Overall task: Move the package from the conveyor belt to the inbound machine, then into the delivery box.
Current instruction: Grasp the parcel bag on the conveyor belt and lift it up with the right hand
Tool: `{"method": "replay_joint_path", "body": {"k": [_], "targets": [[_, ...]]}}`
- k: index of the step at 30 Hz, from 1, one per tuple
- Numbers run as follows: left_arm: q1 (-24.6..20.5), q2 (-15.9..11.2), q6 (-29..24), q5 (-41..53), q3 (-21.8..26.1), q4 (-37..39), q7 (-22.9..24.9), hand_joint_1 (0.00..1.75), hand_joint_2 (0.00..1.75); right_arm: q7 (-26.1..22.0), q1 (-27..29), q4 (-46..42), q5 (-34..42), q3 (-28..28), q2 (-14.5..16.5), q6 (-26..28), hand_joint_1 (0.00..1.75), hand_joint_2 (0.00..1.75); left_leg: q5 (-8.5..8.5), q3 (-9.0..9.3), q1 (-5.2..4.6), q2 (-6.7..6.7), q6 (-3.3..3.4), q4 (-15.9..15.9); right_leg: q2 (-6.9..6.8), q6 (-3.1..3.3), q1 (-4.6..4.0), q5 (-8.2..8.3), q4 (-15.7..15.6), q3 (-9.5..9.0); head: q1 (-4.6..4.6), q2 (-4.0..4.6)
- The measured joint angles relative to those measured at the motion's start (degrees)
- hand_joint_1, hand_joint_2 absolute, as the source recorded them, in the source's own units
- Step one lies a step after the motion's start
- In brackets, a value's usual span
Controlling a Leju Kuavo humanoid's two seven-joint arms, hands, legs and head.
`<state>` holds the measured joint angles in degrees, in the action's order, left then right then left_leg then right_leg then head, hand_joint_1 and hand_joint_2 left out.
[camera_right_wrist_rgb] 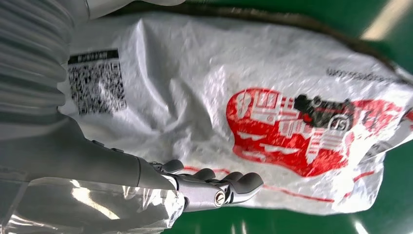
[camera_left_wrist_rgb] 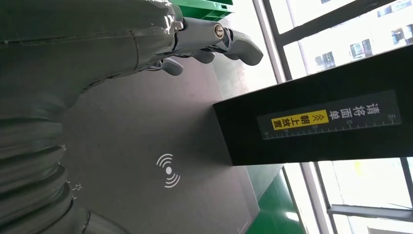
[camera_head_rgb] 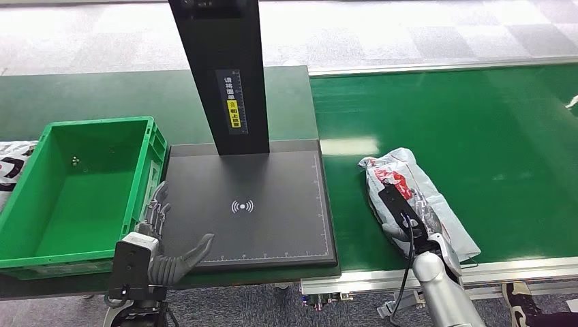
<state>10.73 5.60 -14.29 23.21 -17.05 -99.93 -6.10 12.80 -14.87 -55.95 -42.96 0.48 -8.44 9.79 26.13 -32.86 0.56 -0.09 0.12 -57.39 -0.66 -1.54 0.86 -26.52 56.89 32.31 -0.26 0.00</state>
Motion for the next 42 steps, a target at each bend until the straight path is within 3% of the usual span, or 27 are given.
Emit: {"method": "replay_joint_path", "body": {"k": [3, 6, 9, 35, 36, 39, 40, 42], "targets": [[0.02, 0.0, -0.01, -0.03, 0.0, 0.0, 0.08, 0.0, 1.75, 1.0, -0.09, -0.08, -1.93, 0.51, -0.26, 0.32, 0.0, 1.75, 0.0, 0.0, 0.0, 0.0, 0.0, 0.0, 0.0, 0.0, 0.0, 0.0, 0.0, 0.0, 0.0, 0.0], [0.64, 0.0, 0.03, -0.04, -0.02, -0.2, 0.29, 0.0, 1.75, 6.1, 0.73, -3.71, -13.86, 2.56, -1.63, 2.38, 0.0, 1.75, 0.0, -0.01, 0.0, 0.0, 0.0, 0.0, -0.01, 0.0, 0.0, 0.0, 0.0, 0.01, 0.0, 0.0], [1.16, 0.0, 0.28, 0.04, -0.02, -0.51, 0.27, 0.0, 1.75, 7.31, 2.1, -7.44, -17.65, 2.82, -1.98, 2.34, 0.0, 1.75, 0.01, -0.01, 0.0, 0.0, 0.0, 0.0, 0.0, 0.01, 0.0, -0.01, -0.01, 0.02, 0.0, 0.0], [0.29, -0.02, 0.7, -1.05, -0.04, -0.59, 0.09, 0.0, 1.75, 4.33, 8.49, -5.54, -9.49, 3.76, -1.56, -10.83, 0.0, 1.75, 0.02, 0.01, 0.0, 0.0, -0.01, 0.0, -0.01, 0.02, -0.01, -0.03, -0.01, 0.0, 0.0, 0.0], [0.28, -0.02, 0.65, -1.05, -0.04, -0.59, 0.11, 0.0, 1.75, 4.23, 8.88, -5.67, -9.26, 4.0, -1.55, -11.01, 0.23, 1.75, 0.02, 0.01, 0.0, 0.0, -0.01, 0.0, 0.0, 0.02, -0.01, -0.03, -0.01, -0.01, 0.0, 0.0], [0.29, -0.04, 0.47, -1.05, -0.04, -0.59, 0.11, 0.0, 1.75, 4.15, 9.6, -6.35, -8.73, 4.54, -1.55, -11.93, 1.54, 1.75, 0.02, 0.03, 0.0, 0.0, -0.01, 0.0, 0.0, 0.02, -0.01, -0.03, -0.02, -0.01, 0.0, 0.0], [0.29, -0.04, 0.42, -1.05, -0.04, -0.59, 0.1, 0.0, 1.75, 4.19, 9.65, -6.53, -8.58, 4.66, -1.57, -12.27, 1.75, 1.75, 0.02, 0.03, 0.0, 0.0, -0.01, 0.0, 0.0, 0.02, -0.01, -0.03, -0.02, -0.02, 0.0, 0.0], [0.31, -0.04, 0.28, -1.05, -0.04, -0.59, 0.09, 0.0, 1.75, 4.27, 9.53, -6.7, -8.31, 4.86, -1.71, -12.73, 1.75, 1.75, 0.02, 0.05, 0.0, 0.01, -0.01, 0.0, 0.0, 0.02, -0.01, -0.03, -0.02, -0.03, 0.0, 0.0]]}}
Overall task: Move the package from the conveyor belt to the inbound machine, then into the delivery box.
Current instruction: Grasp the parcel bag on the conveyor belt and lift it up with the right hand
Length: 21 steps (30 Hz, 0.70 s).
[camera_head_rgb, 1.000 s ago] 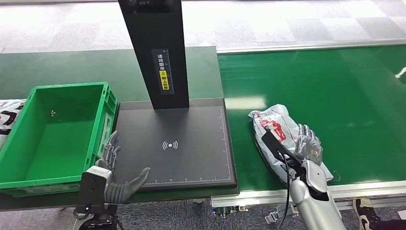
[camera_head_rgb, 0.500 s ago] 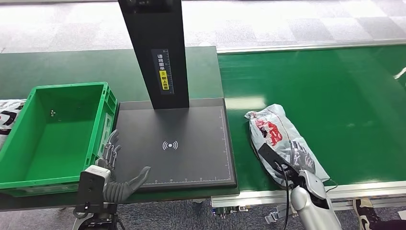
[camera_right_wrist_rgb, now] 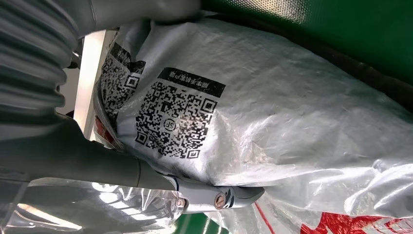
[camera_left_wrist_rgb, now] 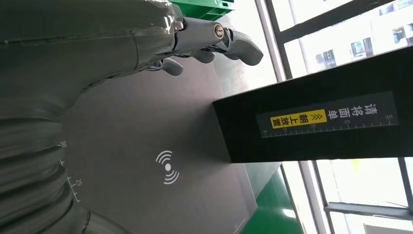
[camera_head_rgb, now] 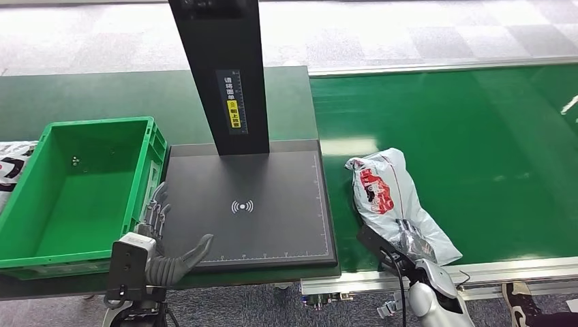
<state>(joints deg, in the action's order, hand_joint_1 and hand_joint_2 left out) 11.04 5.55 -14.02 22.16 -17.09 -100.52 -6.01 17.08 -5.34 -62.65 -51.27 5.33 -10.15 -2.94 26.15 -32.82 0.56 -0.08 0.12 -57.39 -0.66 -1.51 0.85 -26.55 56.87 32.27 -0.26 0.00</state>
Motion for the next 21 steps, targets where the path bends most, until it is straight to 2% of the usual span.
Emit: {"method": "replay_joint_path", "body": {"k": [15, 21], "targets": [[0.35, -0.02, -0.61, 0.12, 0.01, -0.01, -0.21, 0.0, 1.75, -1.17, -1.93, -0.04, 1.51, 1.21, -0.72, 0.55, 1.75, 1.75, 0.0, 0.11, 0.0, 0.0, -0.01, 0.0, 0.0, 0.01, -0.04, 0.0, 0.0, -0.12, 0.0, 0.0], [0.93, -0.02, -0.71, 0.86, 0.11, -0.79, 0.42, 0.0, 1.75, -4.2, -2.87, -0.52, 5.07, 0.93, -0.48, 5.92, 1.75, 1.75, 0.0, 0.05, 0.0, 0.0, 0.0, 0.0, -0.01, 0.0, -0.01, 0.0, 0.02, -0.09, 0.0, 0.0]]}}
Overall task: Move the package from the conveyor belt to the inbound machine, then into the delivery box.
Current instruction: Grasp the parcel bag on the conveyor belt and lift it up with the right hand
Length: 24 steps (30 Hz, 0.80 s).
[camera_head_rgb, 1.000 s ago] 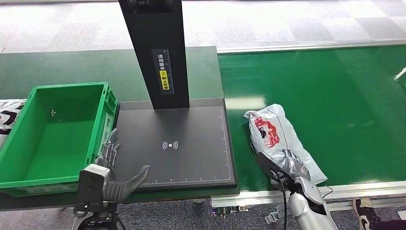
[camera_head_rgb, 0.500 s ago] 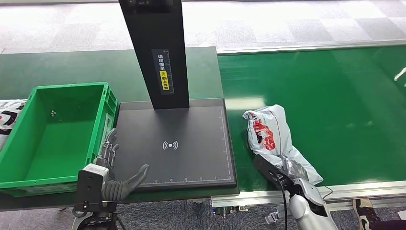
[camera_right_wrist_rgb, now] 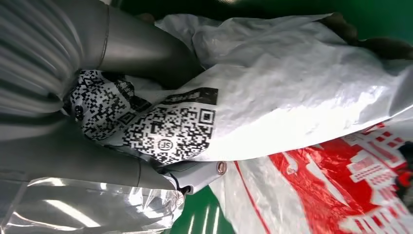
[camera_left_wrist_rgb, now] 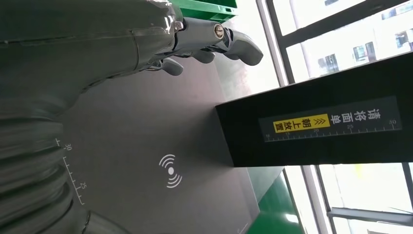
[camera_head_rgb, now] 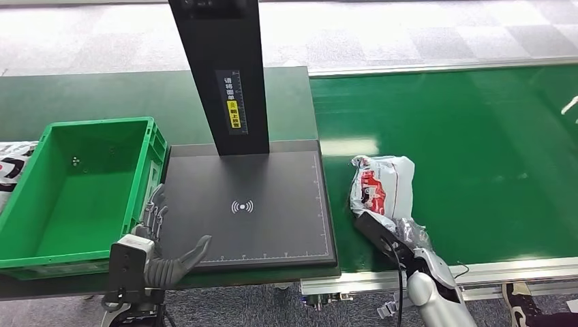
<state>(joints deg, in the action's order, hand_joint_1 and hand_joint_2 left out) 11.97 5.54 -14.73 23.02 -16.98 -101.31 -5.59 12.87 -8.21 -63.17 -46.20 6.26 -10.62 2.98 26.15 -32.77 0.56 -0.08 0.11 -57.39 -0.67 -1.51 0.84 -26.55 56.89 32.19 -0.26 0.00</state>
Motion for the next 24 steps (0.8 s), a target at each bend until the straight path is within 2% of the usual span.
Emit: {"method": "replay_joint_path", "body": {"k": [4, 10, 15, 19, 24], "targets": [[1.2, 0.02, -0.29, 0.3, 0.05, -0.97, -0.42, 0.0, 1.75, -4.45, 0.46, -4.78, 5.56, -2.27, 0.46, 5.09, 1.75, 1.75, 0.0, -0.05, -0.01, -0.01, 0.0, 0.0, -0.01, 0.0, 0.02, 0.0, 0.0, 0.06, 0.0, 0.0], [1.92, 0.14, -0.51, 0.28, 0.01, -1.31, -2.05, 0.0, 1.75, -14.08, 2.11, -16.66, 15.92, -7.13, 2.16, 12.47, 1.75, 1.75, 0.01, -0.12, -0.01, -0.01, 0.01, 0.0, 0.0, 0.0, 0.02, -0.01, 0.0, 0.12, 0.0, 0.0], [1.26, 0.5, -0.47, 0.27, -0.03, -1.28, -2.94, 0.0, 1.75, -19.07, 1.6, -24.62, 19.86, -8.36, 4.31, 14.73, 1.75, 1.75, 0.0, -0.08, 0.0, 0.0, 0.01, 0.0, 0.0, 0.0, 0.0, 0.0, 0.0, 0.1, 0.01, 0.0], [0.38, 0.76, -0.16, 0.1, 0.0, -1.09, -3.12, 0.0, 1.75, -18.78, -0.67, -26.84, 20.38, -7.63, 5.87, 12.59, 1.75, 1.75, 0.0, -0.08, 0.0, 0.06, 0.0, 0.01, 0.07, 0.01, 0.01, 0.03, 0.05, 0.09, -0.01, 0.0], [-1.62, 1.23, 0.7, -0.22, 0.0, -0.04, -3.65, 0.0, 1.75, -15.97, -5.86, -25.97, 22.58, -0.38, 8.17, 2.97, 1.75, 1.75, -0.02, 0.02, 0.0, 0.19, -0.02, 0.01, 0.18, 0.03, -0.01, 0.04, 0.06, 0.07, 0.0, 0.0]]}}
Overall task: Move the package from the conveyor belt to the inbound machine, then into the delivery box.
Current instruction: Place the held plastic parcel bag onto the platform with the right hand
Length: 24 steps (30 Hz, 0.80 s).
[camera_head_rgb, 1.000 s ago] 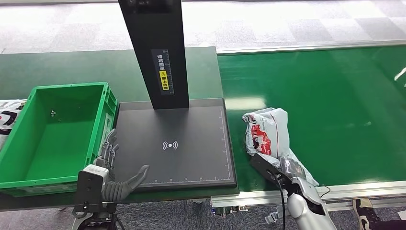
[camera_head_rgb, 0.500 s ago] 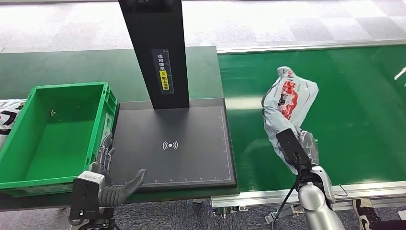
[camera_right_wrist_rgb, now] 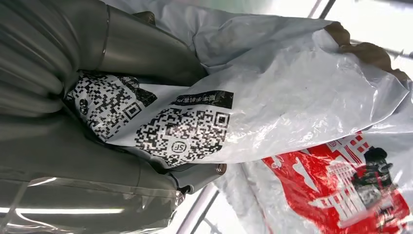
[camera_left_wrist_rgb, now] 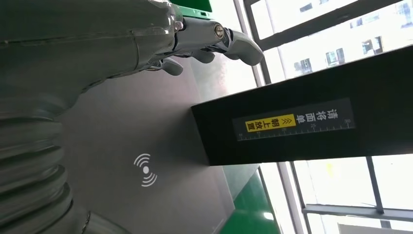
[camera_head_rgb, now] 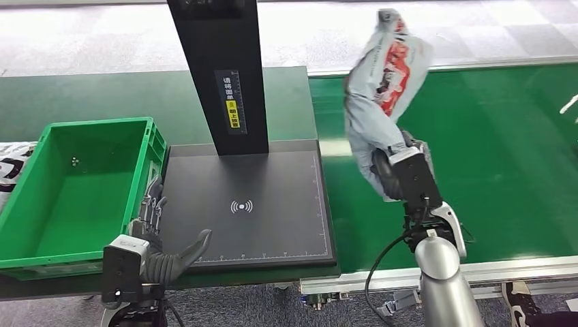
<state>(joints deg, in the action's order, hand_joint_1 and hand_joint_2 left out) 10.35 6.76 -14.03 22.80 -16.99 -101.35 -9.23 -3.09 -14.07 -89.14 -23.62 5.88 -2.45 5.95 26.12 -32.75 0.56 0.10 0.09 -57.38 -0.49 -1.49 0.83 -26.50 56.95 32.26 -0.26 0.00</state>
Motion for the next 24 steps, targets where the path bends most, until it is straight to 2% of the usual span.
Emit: {"method": "replay_joint_path", "body": {"k": [4, 9, 16, 22, 24], "targets": [[-1.18, 0.24, 0.54, -0.13, -0.05, 1.2, -0.16, 0.0, 1.75, 1.96, -2.11, 3.28, 3.84, 7.65, 1.49, -7.03, 1.75, 1.75, -0.01, -0.03, 0.04, -0.02, -0.03, 0.0, -0.02, 0.03, -0.05, -0.02, 0.02, 0.02, 0.01, 0.0], [-2.46, 0.32, 1.38, -0.37, -0.08, 2.91, -0.18, 0.0, 1.75, 2.86, -5.41, 10.41, 12.93, 16.11, 1.74, -14.07, 1.75, 1.75, -0.01, -0.08, 0.06, -0.02, -0.03, 0.0, -0.03, 0.04, -0.05, -0.03, 0.01, 0.06, 0.01, 0.0], [-3.59, 0.31, 1.25, -0.73, -0.42, 4.94, -0.52, 0.0, 1.75, 2.98, -8.25, 18.52, 22.83, 24.16, 1.36, -18.92, 1.75, 1.75, -0.01, -0.09, 0.05, -0.03, -0.03, 0.0, -0.03, 0.03, -0.03, -0.03, -0.01, 0.06, 0.0, 0.0], [-3.48, 0.25, 0.16, -1.22, -0.69, 5.67, -0.67, 0.0, 1.75, 3.86, -10.67, 23.95, 26.96, 27.03, 0.72, -18.94, 1.75, 1.75, -0.01, -0.09, 0.05, -0.03, -0.03, 0.0, -0.03, 0.03, -0.03, -0.03, -0.01, 0.06, 0.0, 0.0], [-3.34, 0.22, -0.27, -1.26, -0.89, 5.68, -0.66, 0.0, 1.75, 4.39, -11.71, 25.93, 27.92, 27.54, 0.4, -18.53, 0.87, 1.75, -0.01, -0.09, 0.05, -0.03, -0.03, 0.0, -0.03, 0.03, -0.03, -0.03, -0.01, 0.06, 0.0, 0.0]]}}
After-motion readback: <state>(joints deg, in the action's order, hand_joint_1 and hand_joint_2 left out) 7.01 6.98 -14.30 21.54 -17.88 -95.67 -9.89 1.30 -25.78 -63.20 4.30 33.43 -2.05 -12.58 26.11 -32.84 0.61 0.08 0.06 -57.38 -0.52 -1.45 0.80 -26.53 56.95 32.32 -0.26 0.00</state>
